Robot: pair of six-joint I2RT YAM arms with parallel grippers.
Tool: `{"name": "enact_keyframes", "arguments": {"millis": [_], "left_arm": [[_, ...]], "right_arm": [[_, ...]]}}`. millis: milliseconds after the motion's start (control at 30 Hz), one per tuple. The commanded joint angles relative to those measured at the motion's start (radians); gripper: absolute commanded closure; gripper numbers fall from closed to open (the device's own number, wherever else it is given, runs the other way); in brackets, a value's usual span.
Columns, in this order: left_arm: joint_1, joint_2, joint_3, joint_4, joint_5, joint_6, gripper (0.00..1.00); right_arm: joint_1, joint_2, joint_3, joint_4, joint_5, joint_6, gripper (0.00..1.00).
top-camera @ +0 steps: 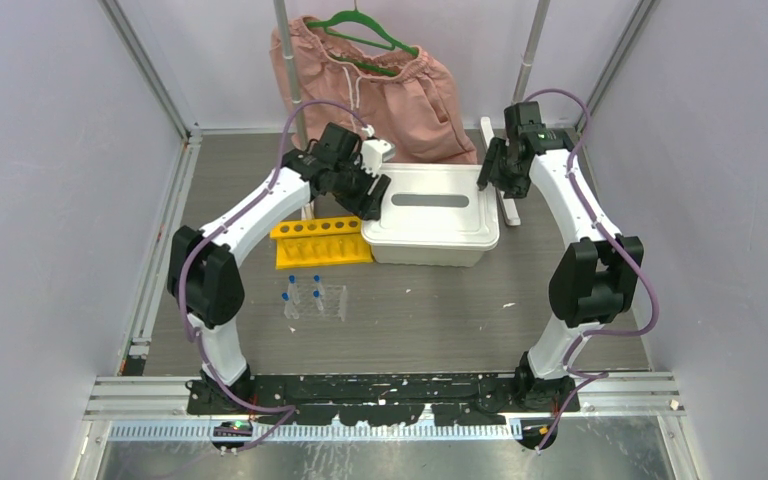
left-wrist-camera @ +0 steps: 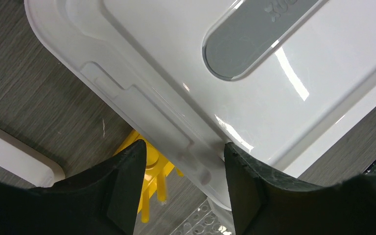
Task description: Organize the chemistry lab equipment
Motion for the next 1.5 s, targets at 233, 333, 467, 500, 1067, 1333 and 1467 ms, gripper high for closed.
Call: {"name": "enact_keyframes", "arguments": {"millis": [233,333,467,500,1067,1333,1467], "left_arm": [[-0.01,0.009,0.13,0.011,-0.013,-0.005,0.32],[-0.01,0.0,0.132,0.004,-0.032,0.01,0.28],[-0.007,0.002,0.119,0.013,-0.068,0.032,0.27],[-0.007,0.006,0.115,0.017,-0.082,0.036,0.27],[0.02,0.057,0.067,0.024,-0.117,0.049,0.34],[0.036,-0.061,0.263,-0.107,-0.143,0.051,0.01],[0.09,-0.16,0.294,-0.161,-0.141,0.031,0.0]], "right_arm": [[-0.017,-0.038,-0.046,0.04,0.062,0.008,0.46],[-0.018,-0.025,-0.057,0.047,0.063,0.012,0.48],[-0.018,-0.006,-0.089,0.059,0.073,0.025,0.5],[-0.018,-0.008,-0.1,0.068,0.073,0.027,0.5],[-0.02,-0.053,-0.088,0.13,0.13,0.089,0.33],[-0.019,-0.169,0.018,0.108,0.143,0.102,0.0],[-0.019,-0.263,-0.006,0.11,0.14,0.1,0.0]]}}
